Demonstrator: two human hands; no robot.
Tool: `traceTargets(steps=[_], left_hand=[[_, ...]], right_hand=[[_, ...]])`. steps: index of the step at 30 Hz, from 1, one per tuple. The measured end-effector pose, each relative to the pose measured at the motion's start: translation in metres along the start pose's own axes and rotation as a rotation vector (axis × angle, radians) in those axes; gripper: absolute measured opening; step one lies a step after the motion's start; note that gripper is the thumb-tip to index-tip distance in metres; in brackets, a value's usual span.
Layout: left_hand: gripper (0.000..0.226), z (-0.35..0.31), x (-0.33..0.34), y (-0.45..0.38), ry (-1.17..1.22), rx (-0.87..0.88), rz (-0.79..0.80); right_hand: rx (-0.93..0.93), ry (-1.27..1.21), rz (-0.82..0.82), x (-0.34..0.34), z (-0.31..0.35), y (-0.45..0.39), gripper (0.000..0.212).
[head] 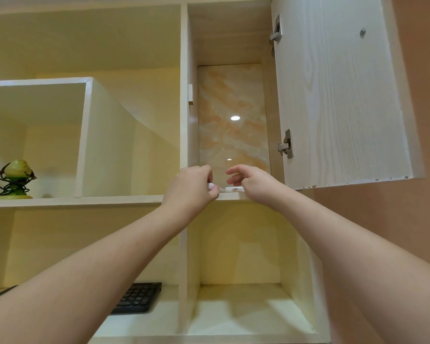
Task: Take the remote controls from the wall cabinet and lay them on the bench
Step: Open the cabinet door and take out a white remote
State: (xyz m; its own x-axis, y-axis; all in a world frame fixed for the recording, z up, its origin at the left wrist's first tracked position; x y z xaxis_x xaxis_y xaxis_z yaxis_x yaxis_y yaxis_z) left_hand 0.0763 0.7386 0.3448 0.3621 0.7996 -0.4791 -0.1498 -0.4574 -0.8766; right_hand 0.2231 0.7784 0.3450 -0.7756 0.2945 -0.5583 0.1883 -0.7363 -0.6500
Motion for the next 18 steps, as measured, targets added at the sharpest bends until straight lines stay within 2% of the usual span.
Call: traceTargets(steps=[3, 10, 18], left_hand=[[0.017, 0.005, -0.009, 0.000, -0.001, -0.018, 0.019], [0.046, 0.012, -0.023, 0.007, 0.033, -0.040, 0.056], [0.056, 0.020, -0.028, 0.019, 0.078, -0.022, 0.063]], right_hand=[[0.009, 0.017, -0.003, 0.000, -0.001, 0.000, 0.059], [0.029, 0.096, -0.018, 0.008, 0.008, -0.011, 0.058], [0.068, 0.277, 0.088, 0.027, 0.023, -0.021, 0.050]])
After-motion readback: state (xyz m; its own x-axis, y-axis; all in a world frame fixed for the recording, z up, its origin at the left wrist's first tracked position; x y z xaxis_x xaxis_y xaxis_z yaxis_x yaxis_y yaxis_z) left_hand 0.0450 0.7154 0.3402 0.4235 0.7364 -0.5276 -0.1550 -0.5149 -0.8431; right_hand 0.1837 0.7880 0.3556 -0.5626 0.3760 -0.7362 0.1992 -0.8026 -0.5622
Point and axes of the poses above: each hand's wrist, its own y-axis away from the middle knuckle, its own x-axis out of the palm, z = x × y, the point moved 6 cm from there along -y, towards the middle knuckle, and after that the axes turned 1 degree about z, right-handed, at the moved point
